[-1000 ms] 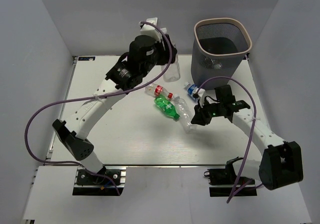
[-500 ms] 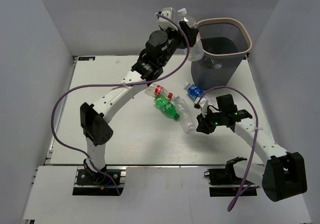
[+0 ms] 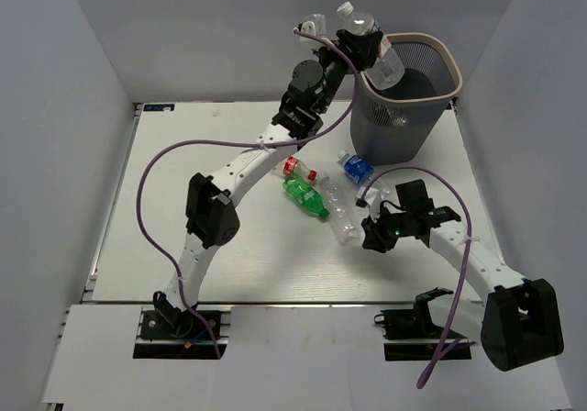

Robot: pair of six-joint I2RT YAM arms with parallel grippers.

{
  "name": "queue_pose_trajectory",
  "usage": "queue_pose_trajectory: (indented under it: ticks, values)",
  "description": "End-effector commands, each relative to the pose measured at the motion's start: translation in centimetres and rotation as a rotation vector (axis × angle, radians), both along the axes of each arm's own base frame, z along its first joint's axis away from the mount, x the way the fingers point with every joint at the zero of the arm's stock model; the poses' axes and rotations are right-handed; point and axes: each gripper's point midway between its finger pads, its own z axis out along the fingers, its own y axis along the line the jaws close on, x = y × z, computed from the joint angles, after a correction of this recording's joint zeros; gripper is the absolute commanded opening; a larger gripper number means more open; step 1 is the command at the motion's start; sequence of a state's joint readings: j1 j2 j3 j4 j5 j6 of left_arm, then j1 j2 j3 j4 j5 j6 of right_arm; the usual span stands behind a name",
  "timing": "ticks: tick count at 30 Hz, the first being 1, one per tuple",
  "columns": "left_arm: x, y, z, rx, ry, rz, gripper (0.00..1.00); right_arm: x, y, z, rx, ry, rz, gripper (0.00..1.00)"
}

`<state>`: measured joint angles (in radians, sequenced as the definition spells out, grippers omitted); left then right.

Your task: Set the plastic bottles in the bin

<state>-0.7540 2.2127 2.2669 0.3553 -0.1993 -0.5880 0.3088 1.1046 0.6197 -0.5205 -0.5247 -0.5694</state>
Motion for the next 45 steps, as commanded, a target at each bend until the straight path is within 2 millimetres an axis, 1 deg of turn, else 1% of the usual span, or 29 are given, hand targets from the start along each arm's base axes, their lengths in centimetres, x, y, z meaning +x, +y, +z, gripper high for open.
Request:
queue_pose_trajectory:
  ticks: [1,3,5,9,11,12,13,14,15,17,21,25,26,27,28,30,31,32,33,34,35,36,37,38,39,40,41,42,45]
  values:
    - [0.0,0.5,3.1,-0.164,-0.043,-0.023,0.28,0.6,-0.1,0.5,0.003,-0.064,0.012,0.35]
    - [1.1,0.0,1.5,-0.183,-0.03,-0.009,0.3,0.6,-0.2,0.5,-0.001,-0.072,0.011,0.35]
    - [1.8,0.4,1.6,-0.208,-0.026,0.028,0.31,0.4,-0.4,0.3,-0.006,-0.07,0.009,0.35]
    - [2.9,0.7,0.3,-0.205,0.003,0.083,0.45,0.6,-0.7,0.3,-0.014,-0.084,0.002,0.39]
    - [3.7,0.1,-1.6,-0.171,0.021,0.091,0.64,0.8,-0.8,0.4,-0.007,-0.087,-0.007,0.41]
    - [3.5,0.2,-1.0,-0.181,0.012,0.09,0.74,0.8,-0.8,0.4,-0.006,-0.087,-0.006,0.44]
    - [3.9,-0.2,-2.0,-0.162,0.03,0.092,0.92,0.8,-0.8,0.4,-0.002,-0.083,-0.014,0.51]
    - [3.8,-0.1,-1.5,-0.177,0.028,0.086,1.0,0.9,-0.8,0.5,-0.001,-0.085,-0.014,0.57]
    - [4.1,-0.3,-2.2,-0.169,0.036,0.087,1.0,1.0,-0.8,0.6,0.0,-0.085,-0.024,0.68]
    - [4.0,-0.5,-2.1,-0.165,0.033,0.077,1.0,1.4,-0.9,0.8,0.007,-0.085,-0.042,0.73]
    - [3.6,-0.4,-1.4,-0.16,0.019,0.073,1.0,1.9,-0.5,1.7,0.038,-0.086,-0.061,0.75]
    - [2.1,1.2,1.5,-0.107,-0.022,0.097,1.0,3.3,0.3,3.3,0.079,-0.086,-0.104,0.75]
    - [2.2,1.2,0.3,-0.052,0.0,0.11,1.0,3.8,0.2,3.3,0.071,-0.079,-0.142,0.75]
    - [0.6,2.9,3.4,-0.036,-0.049,0.134,1.0,4.5,0.3,3.6,0.081,-0.074,-0.174,0.75]
    - [0.7,3.2,1.0,0.038,-0.011,0.158,1.0,5.3,0.4,4.3,0.089,-0.095,-0.191,0.75]
    - [-0.6,5.2,1.3,0.136,-0.029,0.21,1.0,6.1,0.8,4.7,0.11,-0.061,-0.232,0.75]
    - [-2.5,7.4,1.7,0.176,-0.023,0.23,1.0,6.2,1.2,4.9,0.132,-0.045,-0.231,0.75]
    - [-3.5,8.5,1.5,0.213,-0.02,0.239,1.0,6.7,2.0,6.4,0.17,-0.037,-0.247,0.75]
    - [-4.3,9.7,0.5,0.264,0.0,0.264,1.0,6.7,2.5,5.7,0.182,0.02,-0.246,0.75]
    - [-4.9,10.5,-3.8,0.345,0.071,0.262,1.0,6.7,3.1,6.0,0.203,0.047,-0.243,0.75]
    - [-7.6,13.1,-1.5,0.331,0.047,0.269,1.0,7.5,3.7,6.6,0.232,0.069,-0.267,0.75]
    - [-8.4,14.4,-3.3,0.374,0.095,0.287,1.0,7.5,4.3,6.3,0.247,0.124,-0.276,0.75]
    - [-9.2,15.5,-7.9,0.463,0.16,0.294,1.0,7.6,4.7,5.9,0.249,0.15,-0.28,0.75]
    - [-10.4,16.4,-9.1,0.489,0.183,0.292,1.0,8.0,5.3,6.3,0.265,0.155,-0.28,0.75]
    - [-12.3,18.5,-9.1,0.502,0.199,0.306,1.0,8.3,5.8,6.2,0.27,0.175,-0.282,0.75]
    - [-13.2,19.3,-12.6,0.545,0.263,0.292,1.0,8.6,6.1,5.9,0.265,0.188,-0.288,0.75]
    - [-14.1,20.0,-13.8,0.564,0.292,0.285,1.0,9.0,6.4,5.9,0.263,0.179,-0.287,0.75]
    - [-15.8,21.0,-16.5,0.615,0.348,0.267,1.0,9.5,6.4,4.7,0.228,0.197,-0.323,0.75]
    - [-17.9,22.4,-20.6,0.642,0.464,0.239,1.0,11.2,6.3,3.9,0.188,0.17,-0.375,0.75]
